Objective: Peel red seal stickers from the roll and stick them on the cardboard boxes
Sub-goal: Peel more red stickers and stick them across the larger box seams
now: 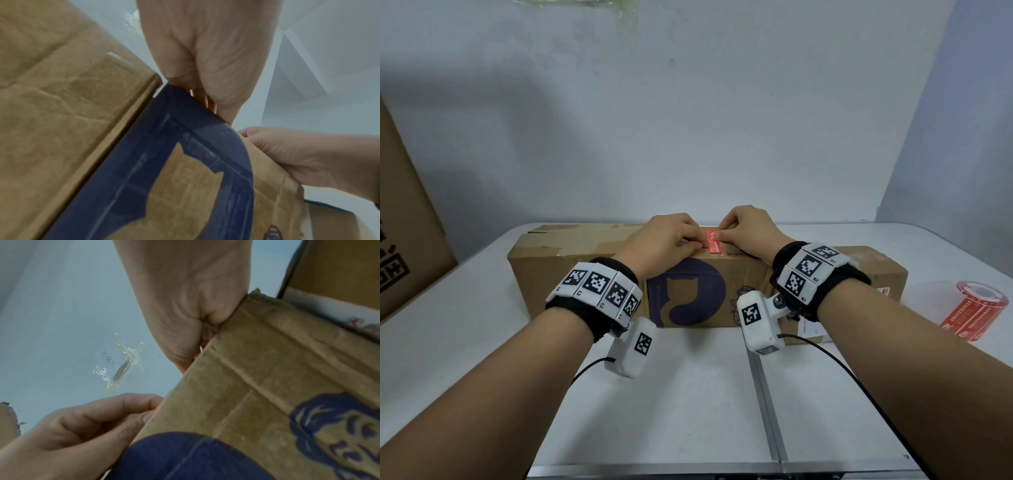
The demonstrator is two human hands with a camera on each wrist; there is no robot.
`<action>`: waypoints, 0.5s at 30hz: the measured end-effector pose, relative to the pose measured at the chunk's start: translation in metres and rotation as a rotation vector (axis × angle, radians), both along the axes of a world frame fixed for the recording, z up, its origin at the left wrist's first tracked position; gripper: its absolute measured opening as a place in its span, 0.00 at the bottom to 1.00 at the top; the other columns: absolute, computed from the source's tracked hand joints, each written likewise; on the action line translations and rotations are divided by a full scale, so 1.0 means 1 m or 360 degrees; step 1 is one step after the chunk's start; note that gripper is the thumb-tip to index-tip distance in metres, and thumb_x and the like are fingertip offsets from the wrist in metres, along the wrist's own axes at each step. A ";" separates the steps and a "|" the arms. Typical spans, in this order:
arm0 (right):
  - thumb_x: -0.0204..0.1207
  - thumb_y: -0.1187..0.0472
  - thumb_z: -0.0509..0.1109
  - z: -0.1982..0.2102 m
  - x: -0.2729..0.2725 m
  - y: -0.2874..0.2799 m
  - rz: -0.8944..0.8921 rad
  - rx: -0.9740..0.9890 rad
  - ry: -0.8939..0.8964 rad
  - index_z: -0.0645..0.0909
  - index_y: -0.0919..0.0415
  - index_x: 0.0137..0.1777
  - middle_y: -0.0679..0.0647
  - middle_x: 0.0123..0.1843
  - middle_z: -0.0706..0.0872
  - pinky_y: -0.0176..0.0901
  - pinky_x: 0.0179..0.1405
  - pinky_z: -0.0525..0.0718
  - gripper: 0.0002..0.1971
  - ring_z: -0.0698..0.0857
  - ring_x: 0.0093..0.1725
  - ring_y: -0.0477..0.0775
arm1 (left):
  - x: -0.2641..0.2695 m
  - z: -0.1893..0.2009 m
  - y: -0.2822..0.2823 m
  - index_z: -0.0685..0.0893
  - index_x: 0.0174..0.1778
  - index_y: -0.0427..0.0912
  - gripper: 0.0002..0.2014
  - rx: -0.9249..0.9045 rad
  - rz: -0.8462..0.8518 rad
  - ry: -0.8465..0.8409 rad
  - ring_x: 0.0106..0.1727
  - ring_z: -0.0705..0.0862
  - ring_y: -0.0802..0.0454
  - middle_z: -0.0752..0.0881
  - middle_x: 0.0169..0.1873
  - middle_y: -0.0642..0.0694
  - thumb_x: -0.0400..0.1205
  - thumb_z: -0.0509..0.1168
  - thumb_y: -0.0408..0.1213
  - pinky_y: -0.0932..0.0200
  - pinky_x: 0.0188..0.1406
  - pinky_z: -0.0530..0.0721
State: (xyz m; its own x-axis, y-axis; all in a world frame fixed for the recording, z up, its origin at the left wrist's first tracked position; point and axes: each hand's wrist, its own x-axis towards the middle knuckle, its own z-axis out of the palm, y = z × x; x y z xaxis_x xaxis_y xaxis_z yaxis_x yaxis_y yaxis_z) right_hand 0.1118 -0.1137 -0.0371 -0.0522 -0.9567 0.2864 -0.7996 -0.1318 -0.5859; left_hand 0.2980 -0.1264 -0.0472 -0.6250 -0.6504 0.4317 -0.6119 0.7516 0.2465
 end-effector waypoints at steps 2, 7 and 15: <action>0.74 0.59 0.73 0.000 -0.001 0.000 -0.0043 0.0001 -0.0038 0.85 0.66 0.57 0.58 0.59 0.87 0.40 0.57 0.78 0.14 0.83 0.61 0.55 | 0.000 -0.002 0.000 0.90 0.54 0.50 0.09 -0.0012 0.0004 0.0031 0.52 0.82 0.56 0.86 0.54 0.52 0.81 0.66 0.39 0.65 0.52 0.76; 0.72 0.55 0.76 0.002 0.001 0.001 -0.0030 0.0083 -0.0013 0.84 0.65 0.57 0.58 0.59 0.87 0.44 0.60 0.80 0.17 0.82 0.62 0.55 | 0.000 -0.001 0.000 0.90 0.54 0.50 0.09 0.0034 -0.0022 0.0045 0.51 0.82 0.57 0.87 0.53 0.52 0.81 0.66 0.38 0.67 0.51 0.77; 0.73 0.56 0.74 -0.002 0.004 -0.015 -0.0166 0.0059 0.0036 0.83 0.62 0.51 0.57 0.57 0.86 0.41 0.49 0.77 0.12 0.83 0.59 0.55 | 0.000 -0.001 0.000 0.90 0.54 0.49 0.10 0.0074 0.0009 0.0032 0.56 0.84 0.53 0.87 0.55 0.51 0.81 0.66 0.38 0.57 0.58 0.80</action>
State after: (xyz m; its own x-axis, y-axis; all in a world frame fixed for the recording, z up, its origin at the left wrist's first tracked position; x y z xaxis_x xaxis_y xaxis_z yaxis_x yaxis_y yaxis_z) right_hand 0.1157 -0.1284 -0.0388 -0.1457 -0.9564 0.2532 -0.8210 -0.0259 -0.5704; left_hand 0.2978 -0.1263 -0.0485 -0.6125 -0.6736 0.4136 -0.6107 0.7355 0.2933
